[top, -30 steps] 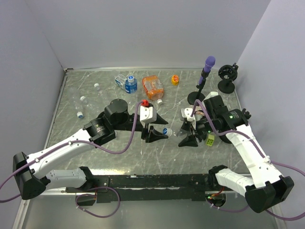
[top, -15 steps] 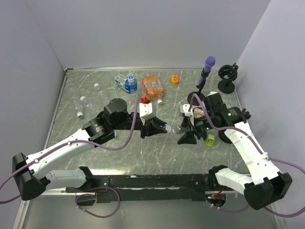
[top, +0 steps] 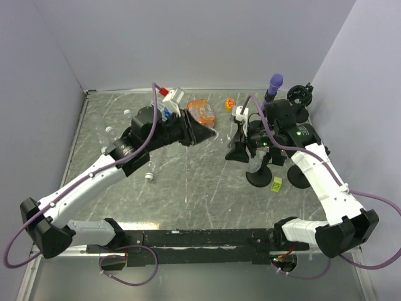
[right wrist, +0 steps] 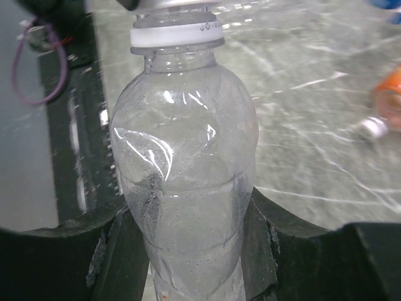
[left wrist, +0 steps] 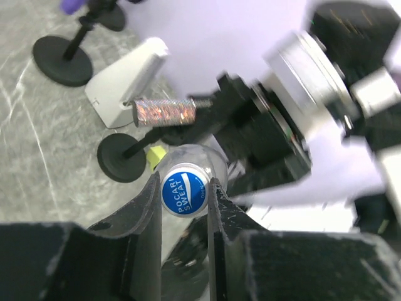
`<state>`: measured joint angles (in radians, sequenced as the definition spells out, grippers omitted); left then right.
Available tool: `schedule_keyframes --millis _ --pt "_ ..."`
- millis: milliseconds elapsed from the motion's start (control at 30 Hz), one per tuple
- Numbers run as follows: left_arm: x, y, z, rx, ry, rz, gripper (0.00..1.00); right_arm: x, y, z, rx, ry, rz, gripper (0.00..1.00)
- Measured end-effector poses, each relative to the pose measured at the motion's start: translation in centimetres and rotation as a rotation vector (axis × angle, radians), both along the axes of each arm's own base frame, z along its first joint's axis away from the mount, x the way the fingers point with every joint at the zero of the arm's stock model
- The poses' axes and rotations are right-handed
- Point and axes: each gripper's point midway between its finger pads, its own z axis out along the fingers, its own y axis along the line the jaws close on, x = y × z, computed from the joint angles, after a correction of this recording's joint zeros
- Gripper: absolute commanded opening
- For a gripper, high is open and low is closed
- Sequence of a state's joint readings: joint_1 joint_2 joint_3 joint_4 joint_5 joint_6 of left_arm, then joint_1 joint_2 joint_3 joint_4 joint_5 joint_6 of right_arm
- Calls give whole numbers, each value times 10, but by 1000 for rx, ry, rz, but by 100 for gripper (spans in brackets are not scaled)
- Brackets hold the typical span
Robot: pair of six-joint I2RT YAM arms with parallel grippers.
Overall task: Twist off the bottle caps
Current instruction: Unscrew the bottle cap from the plastic bottle.
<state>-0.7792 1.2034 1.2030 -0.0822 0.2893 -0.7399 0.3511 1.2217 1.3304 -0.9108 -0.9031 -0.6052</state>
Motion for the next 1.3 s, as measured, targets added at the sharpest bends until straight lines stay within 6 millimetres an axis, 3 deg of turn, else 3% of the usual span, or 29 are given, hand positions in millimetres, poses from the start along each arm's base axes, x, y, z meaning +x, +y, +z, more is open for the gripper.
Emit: schedule_keyframes --millis 200,233,333,400,467,700,833,967,1133,1300 --pt "23 -1 12 -44 176 132 1 20 -2 12 -9 -24 -85 0" --pt "24 0 11 -49 194 148 14 20 -2 12 -8 -23 -88 0" --pt "26 1 11 -56 208 164 74 21 -1 12 -6 -17 -96 0" --pt "25 1 13 -57 198 153 90 23 -2 11 -12 -15 -112 0" --pt "22 2 21 -78 161 126 99 25 -4 7 -20 -3 -128 0" --pt "5 32 38 -66 -52 71 97 20 -6 -7 -32 31 -119 0" --pt "-14 42 44 -15 -245 -30 97 7 -6 -13 -28 31 -66 0" --pt "-48 42 22 51 -433 -227 96 -18 -7 -14 2 -11 40 0" --pt "-81 38 -28 112 -583 -434 95 -59 -9 -20 52 -56 189 0" --pt "-102 21 -41 126 -691 -535 91 -71 -10 -27 66 -49 231 0"
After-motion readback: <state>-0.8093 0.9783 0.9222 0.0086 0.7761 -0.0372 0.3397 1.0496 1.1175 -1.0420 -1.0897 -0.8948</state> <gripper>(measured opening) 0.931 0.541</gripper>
